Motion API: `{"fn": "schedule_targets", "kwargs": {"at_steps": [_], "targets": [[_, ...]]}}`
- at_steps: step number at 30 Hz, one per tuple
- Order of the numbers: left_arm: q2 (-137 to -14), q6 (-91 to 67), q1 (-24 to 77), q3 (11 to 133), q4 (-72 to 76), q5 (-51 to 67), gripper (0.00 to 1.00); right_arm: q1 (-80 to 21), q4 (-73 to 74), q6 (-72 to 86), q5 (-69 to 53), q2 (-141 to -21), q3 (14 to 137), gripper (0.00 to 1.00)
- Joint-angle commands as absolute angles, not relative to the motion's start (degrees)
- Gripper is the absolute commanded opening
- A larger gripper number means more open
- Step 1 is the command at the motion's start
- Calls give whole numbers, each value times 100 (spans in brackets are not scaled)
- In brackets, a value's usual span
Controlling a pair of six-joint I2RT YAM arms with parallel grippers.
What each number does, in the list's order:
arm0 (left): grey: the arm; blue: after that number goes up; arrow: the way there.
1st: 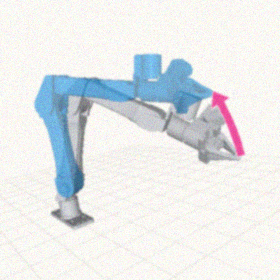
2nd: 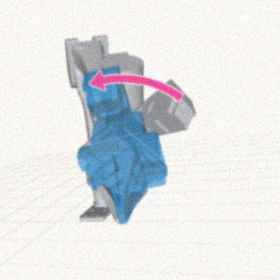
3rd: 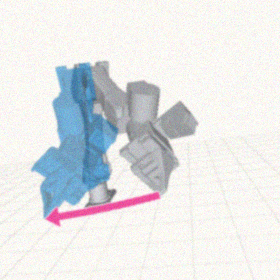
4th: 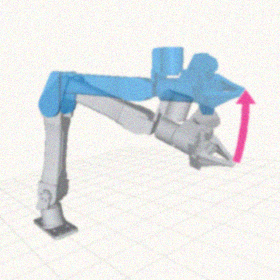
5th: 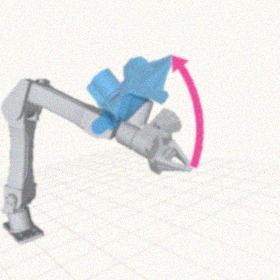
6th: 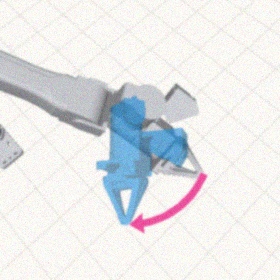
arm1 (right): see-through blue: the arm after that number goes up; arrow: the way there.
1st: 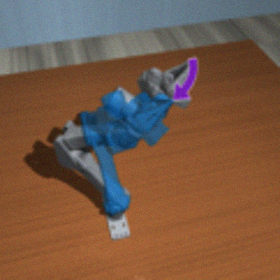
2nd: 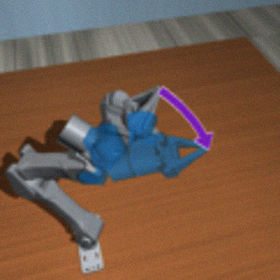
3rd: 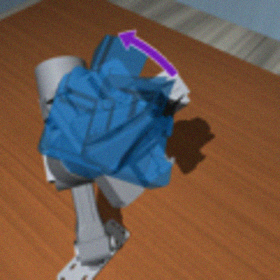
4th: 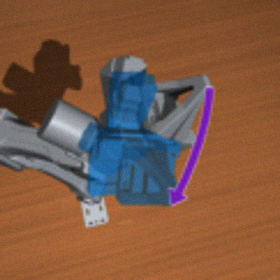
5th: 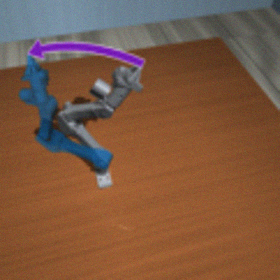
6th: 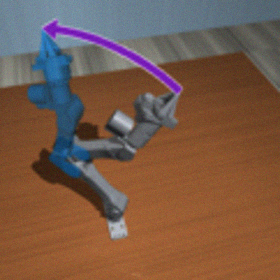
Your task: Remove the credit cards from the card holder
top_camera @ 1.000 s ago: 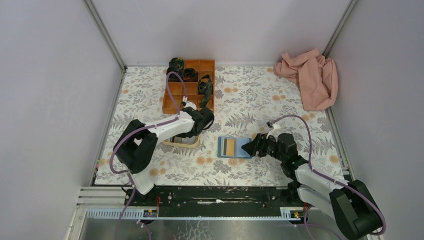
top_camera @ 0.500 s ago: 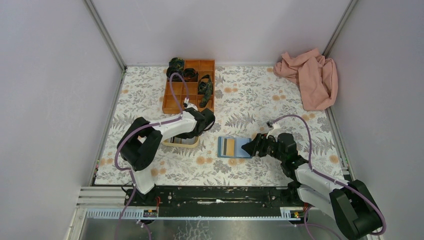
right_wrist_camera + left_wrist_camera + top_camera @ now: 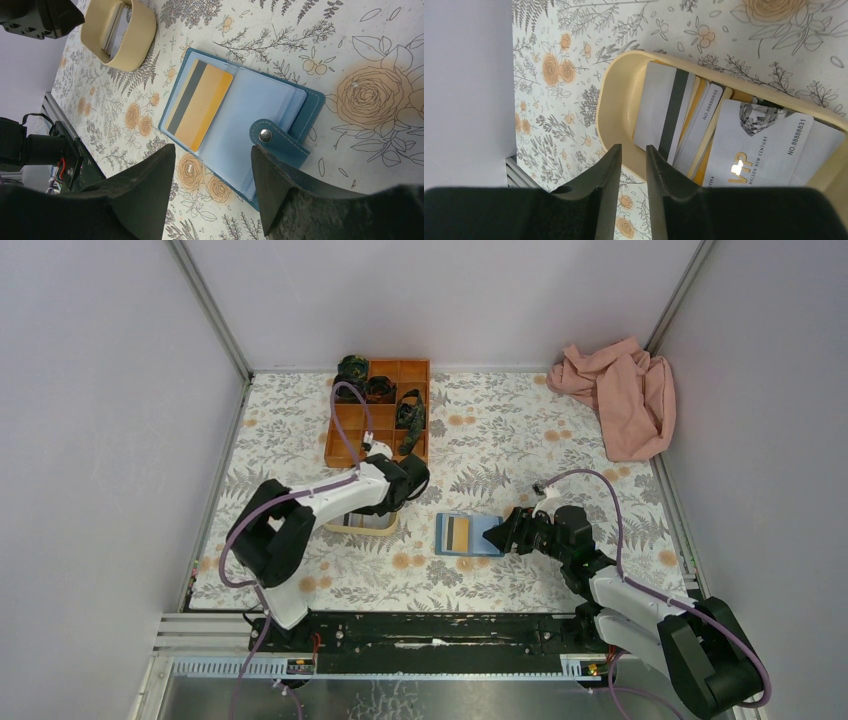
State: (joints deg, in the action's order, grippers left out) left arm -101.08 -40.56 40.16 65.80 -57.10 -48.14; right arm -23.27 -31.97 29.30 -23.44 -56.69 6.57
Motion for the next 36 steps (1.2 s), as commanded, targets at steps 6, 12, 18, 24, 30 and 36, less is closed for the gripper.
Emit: {"fn": "schedule_targets", "kwargs": {"at_steps": [6, 12, 18, 24, 30, 36], "targets": [[-9295, -4425, 4847, 6979, -5618, -5558, 32, -2338, -3545, 2819, -2356, -5604, 814, 64], [-8837, -3049, 5779, 6698, -3124, -4010, 29, -2338, -3901, 2853, -2641, -5632, 738, 64], [-8795, -2561, 5552, 6076, -977, -1651, 5, -2341, -4424, 2971, -3087, -5820, 671, 60], [-8937, -2709, 4839, 5081, 876, 556, 0, -2346, -4754, 3102, -3274, -5989, 636, 1], [-9243, -2658, 4502, 4625, 1590, 1855, 0, -2338, -5042, 3209, -3571, -6557, 727, 5], [-9452, -2512, 4478, 4191, 1894, 1889, 0, -2358, -5283, 3337, -3661, -7333, 904, 41]]}}
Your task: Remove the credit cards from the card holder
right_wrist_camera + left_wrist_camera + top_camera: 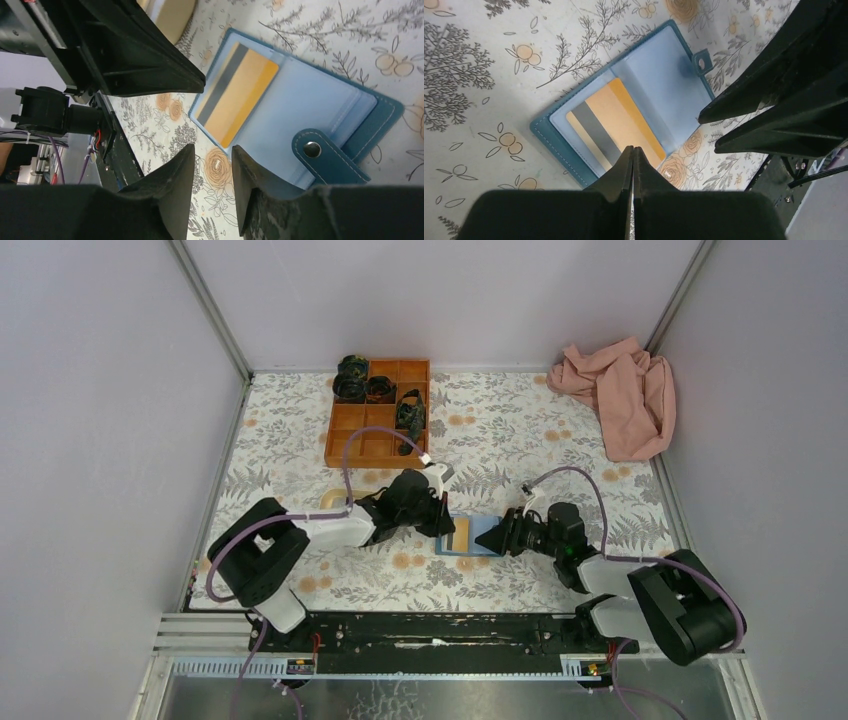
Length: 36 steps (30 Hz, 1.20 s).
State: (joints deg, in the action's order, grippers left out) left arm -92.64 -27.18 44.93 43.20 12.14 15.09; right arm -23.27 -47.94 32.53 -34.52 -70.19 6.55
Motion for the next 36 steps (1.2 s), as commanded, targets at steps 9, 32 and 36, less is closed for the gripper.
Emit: {"fn": "schedule_targets", "kwargs": {"at_steps": [9, 32, 36], "targets": [[-9845, -2331, 4447, 4550, 1292, 1871, 0, -2396, -5030, 3235, -3446, -7445, 1008, 45], [-9468, -2441, 4323, 4462, 962, 1536, 0, -2566, -4918, 3217, -3313, -7679, 1167, 46], [-9271, -2766, 4094, 4140, 1384, 2024, 0, -2569, -4913, 3208, -3323, -7720, 1183, 46]]}}
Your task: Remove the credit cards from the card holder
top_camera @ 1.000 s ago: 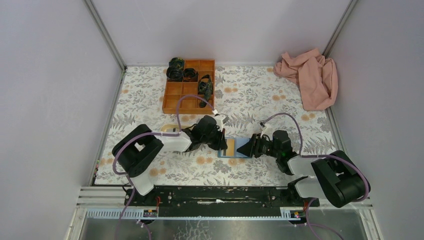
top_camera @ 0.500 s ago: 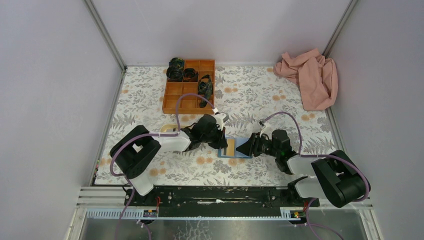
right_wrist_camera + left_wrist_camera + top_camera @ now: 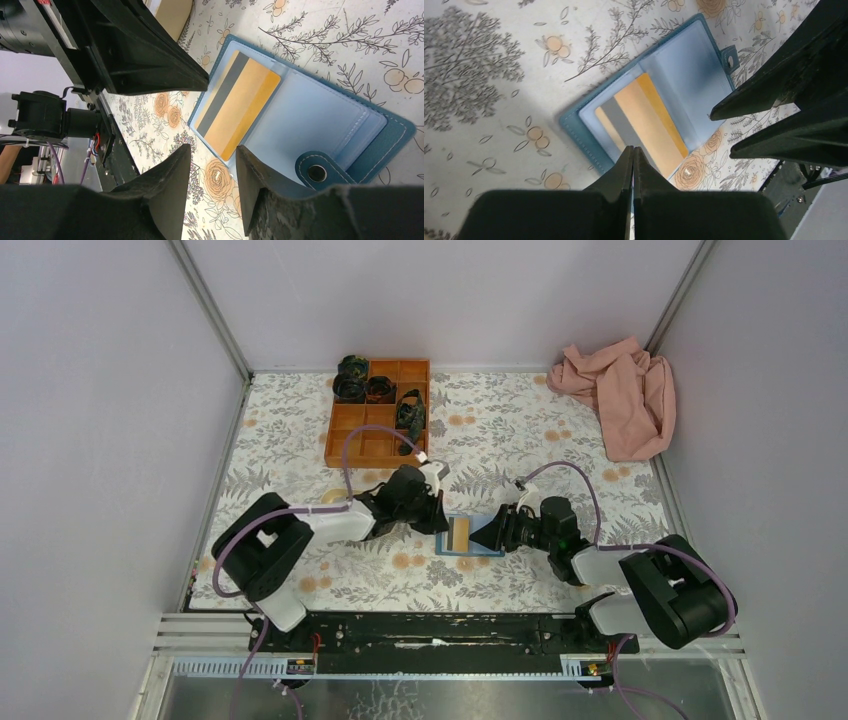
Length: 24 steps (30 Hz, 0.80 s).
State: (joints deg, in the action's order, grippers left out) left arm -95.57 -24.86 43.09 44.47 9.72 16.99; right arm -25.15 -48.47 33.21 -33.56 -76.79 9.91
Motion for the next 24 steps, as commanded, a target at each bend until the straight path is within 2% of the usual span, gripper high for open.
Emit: {"fn": "schedule_targets", "kwargs": {"at_steps": [1, 13, 24], "targets": [[-9238, -2790, 4069, 4084, 1436, 2094, 0, -2568, -4913, 3208, -3333, -7735, 1194, 46], [-9626, -2848, 4058, 4175, 1512, 2413, 0, -2606, -4852, 3189, -3331, -7772, 1247, 47], [-10278, -2758, 4042, 4600, 797, 1997, 0, -2607, -4625, 3151, -3217, -7769, 1322, 49]]}}
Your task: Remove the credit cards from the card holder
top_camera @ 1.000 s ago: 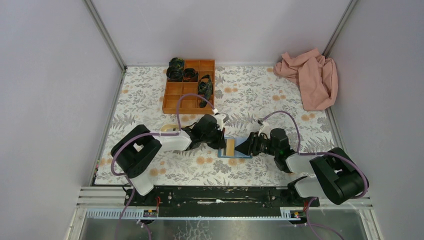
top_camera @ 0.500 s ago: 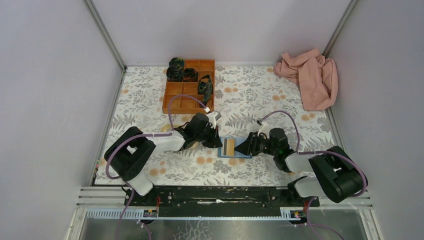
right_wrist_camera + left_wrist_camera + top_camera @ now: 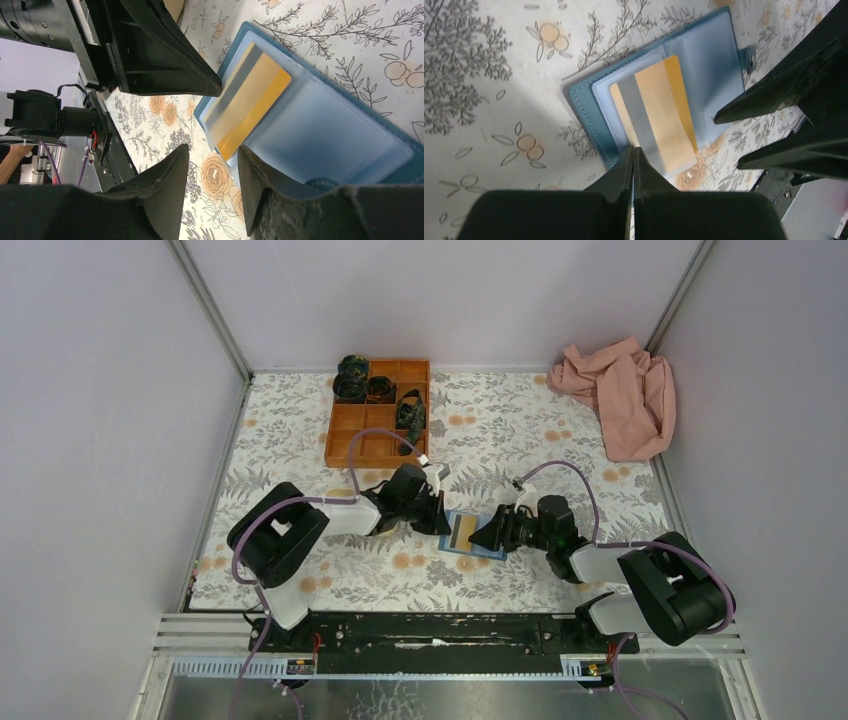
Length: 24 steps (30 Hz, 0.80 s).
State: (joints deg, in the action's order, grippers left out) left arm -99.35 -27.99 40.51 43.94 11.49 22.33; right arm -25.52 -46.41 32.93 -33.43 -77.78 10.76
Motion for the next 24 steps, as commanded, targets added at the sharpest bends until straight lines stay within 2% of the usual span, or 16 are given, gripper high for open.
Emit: {"fn": "schedule_targets", "kwargs": {"at_steps": [1, 15, 24], "targets": [[-10345, -2774, 4043, 4631, 800, 2051, 0, -2606, -4590, 3143, -3186, -7774, 1338, 49], [-10585, -2830, 4044, 4742, 764, 2282, 0, -2615, -3428, 3155, -2160, -7920, 1690, 51], [-10698, -2892, 4049, 4768, 850, 2494, 0, -2618, -3617, 3165, -2604, -8446, 1927, 53]]}}
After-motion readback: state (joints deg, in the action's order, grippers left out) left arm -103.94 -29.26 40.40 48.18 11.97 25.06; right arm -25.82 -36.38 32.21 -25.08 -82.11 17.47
